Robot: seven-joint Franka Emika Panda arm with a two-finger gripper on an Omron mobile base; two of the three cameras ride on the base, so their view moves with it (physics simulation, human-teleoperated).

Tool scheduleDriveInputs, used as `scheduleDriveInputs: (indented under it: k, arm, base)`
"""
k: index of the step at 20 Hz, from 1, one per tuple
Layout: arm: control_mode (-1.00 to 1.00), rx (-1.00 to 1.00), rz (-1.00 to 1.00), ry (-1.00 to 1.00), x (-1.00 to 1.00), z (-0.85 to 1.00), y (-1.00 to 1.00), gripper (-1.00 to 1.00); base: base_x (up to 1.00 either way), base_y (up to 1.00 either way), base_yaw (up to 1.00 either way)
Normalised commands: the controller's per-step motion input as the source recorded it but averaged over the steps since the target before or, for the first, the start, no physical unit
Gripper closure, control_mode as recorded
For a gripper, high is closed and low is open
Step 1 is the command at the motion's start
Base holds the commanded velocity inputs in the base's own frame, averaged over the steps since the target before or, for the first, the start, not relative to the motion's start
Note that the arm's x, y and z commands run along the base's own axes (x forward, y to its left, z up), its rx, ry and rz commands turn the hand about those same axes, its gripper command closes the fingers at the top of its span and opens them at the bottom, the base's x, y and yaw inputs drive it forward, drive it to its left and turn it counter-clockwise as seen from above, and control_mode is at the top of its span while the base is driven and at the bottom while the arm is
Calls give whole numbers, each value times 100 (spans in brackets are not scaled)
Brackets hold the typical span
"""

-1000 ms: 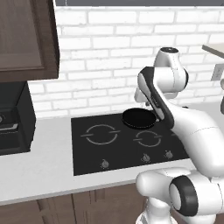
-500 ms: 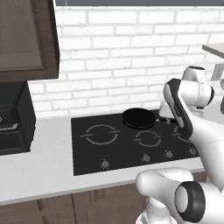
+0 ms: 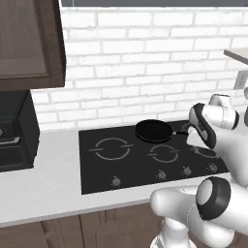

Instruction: Turn off the rear center burner of the stove.

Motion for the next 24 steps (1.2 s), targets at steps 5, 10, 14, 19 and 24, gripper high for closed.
scheduleDriveInputs:
  k: [5,10,14,19,24]
  arm:
    - [-100,0,0,0,1,-64,13,-100]
    - [-100,0,0,0,18,-52,35,-100]
    - [-100,0,0,0,28,-42,29,-100]
    - [-100,0,0,0,23,-34,-6,-100]
    - [-100,0,0,0,5,-30,-11,-100]
  base:
    - [0,0,0]
    - [0,0,0]
    - [0,0,0]
    - [0,0,0]
    - [0,0,0]
